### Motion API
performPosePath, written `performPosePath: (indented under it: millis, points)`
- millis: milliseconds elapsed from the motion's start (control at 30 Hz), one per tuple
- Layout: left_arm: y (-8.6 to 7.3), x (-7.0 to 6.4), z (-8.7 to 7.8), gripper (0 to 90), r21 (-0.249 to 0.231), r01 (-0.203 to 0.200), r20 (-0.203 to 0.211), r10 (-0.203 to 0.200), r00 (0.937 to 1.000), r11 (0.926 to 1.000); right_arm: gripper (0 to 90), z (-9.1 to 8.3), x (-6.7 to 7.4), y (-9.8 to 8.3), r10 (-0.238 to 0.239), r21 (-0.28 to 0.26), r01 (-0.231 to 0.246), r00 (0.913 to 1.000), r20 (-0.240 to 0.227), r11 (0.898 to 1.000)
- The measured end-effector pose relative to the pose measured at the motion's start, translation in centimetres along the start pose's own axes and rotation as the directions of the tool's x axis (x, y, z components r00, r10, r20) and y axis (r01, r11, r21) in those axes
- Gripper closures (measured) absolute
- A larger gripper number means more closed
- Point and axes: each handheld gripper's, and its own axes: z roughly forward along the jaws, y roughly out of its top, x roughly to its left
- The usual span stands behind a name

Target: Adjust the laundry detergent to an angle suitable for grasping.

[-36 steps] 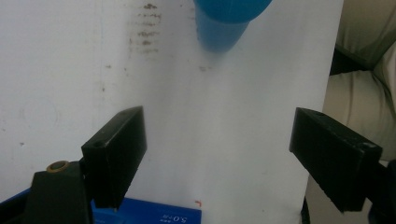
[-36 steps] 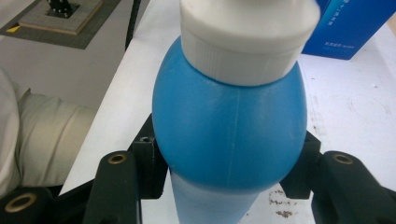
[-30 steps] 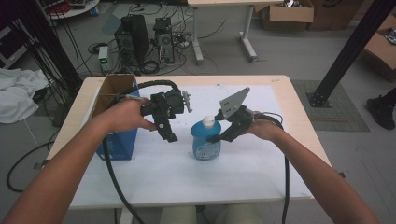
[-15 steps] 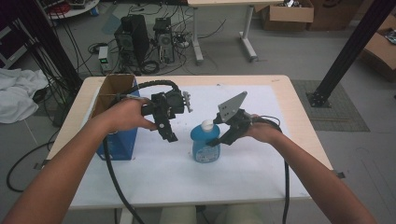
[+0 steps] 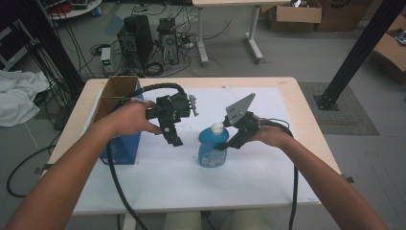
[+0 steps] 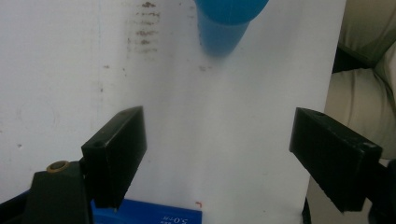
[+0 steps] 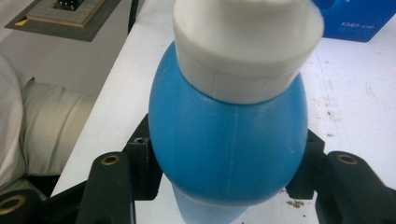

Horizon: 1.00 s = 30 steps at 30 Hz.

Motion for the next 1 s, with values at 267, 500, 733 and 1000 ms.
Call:
performPosePath:
  millis: [267, 500, 733, 1000]
  points:
    - [-0.09, -0.10, -0.09, 19.5, 0.000, 0.000, -0.004, 0.000, 1.0000, 1.0000, 42.8, -0.01, 0.05, 0.02, 0.006, 0.001, -0.006, 1.0000, 0.003, 1.000]
    - [-0.16, -0.11, -0.01, 19.5, -0.003, 0.005, -0.003, -0.005, 1.0000, 1.0000, 42.3, -0.01, 0.05, 0.02, 0.018, 0.001, -0.018, 0.9998, 0.003, 1.000]
    - [-0.25, -0.10, 0.05, 19.5, -0.003, 0.008, 0.000, -0.008, 1.0000, 1.0000, 38.9, 0.08, 0.13, 0.06, 0.030, 0.005, -0.030, 0.9995, -0.002, 1.000]
    - [-0.24, -0.10, 0.00, 19.6, -0.002, 0.004, -0.002, -0.004, 1.0000, 1.0000, 38.0, 0.11, 0.11, 0.02, 0.036, 0.007, -0.036, 0.9993, -0.005, 0.999]
